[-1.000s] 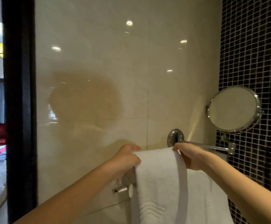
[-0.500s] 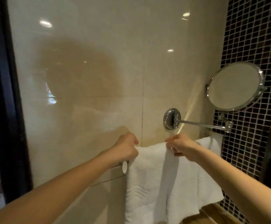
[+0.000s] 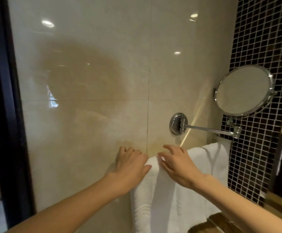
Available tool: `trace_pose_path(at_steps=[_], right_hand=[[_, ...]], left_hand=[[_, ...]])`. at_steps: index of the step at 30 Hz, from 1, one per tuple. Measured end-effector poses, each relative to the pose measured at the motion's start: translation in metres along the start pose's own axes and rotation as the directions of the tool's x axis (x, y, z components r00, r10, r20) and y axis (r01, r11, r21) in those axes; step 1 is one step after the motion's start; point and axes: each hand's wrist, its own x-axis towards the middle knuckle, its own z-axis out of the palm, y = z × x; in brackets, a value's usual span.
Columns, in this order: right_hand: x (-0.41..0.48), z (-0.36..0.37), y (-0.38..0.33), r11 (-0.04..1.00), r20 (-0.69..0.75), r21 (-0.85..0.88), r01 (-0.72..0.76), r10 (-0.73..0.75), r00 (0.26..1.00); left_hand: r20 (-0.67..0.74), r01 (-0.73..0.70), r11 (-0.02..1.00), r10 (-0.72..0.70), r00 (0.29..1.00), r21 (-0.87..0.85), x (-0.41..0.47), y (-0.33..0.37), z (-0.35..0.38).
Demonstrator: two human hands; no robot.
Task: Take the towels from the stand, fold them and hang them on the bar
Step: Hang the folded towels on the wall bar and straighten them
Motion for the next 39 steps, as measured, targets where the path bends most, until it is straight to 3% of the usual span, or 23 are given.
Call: trace_pose_path(at_steps=[5,17,21,24,26,31,39], right_hand=[[0.000,0.004,-0.009,0.977,0.051,-0.016,0.215,-0.214,0.976],[0.001,0.002,-0.015,0.977,0.014,0.095,0.192,-0.194,0.981],[0.001,-0.004,-0.015,0.976,0.041,0.106,0.191,-0.196,0.980],[-0.002,-0.007,-0.016,0.982,0.063,0.096,0.162,-0.168,0.984],[-0.006,-0.006,-0.017,0.982,0.079,0.126,0.138,-0.149,0.986],[-0.010,-0.005,-0.021,0.982,0.090,0.108,0.155,-0.165,0.982],[-0.007,0.001,-0.030,0.990,0.035,0.136,0.049,-0.054,0.998]], left_hand=[[0.031,0.015,0.999,-0.014,0.999,-0.037,0.001,0.005,0.003],[-0.060,0.013,1.000,-0.015,0.998,-0.022,-0.003,0.004,0.014],[-0.231,-0.040,0.993,0.014,0.973,-0.111,-0.011,0.009,0.008],[-0.421,-0.151,0.959,0.038,0.906,-0.239,-0.026,0.019,0.002],[-0.469,-0.219,0.920,0.043,0.882,-0.326,-0.042,0.027,0.008],[-0.375,-0.189,0.833,-0.023,0.927,-0.519,-0.085,0.044,0.044],[-0.122,0.089,0.747,-0.223,0.967,-0.658,-0.122,0.049,0.122]])
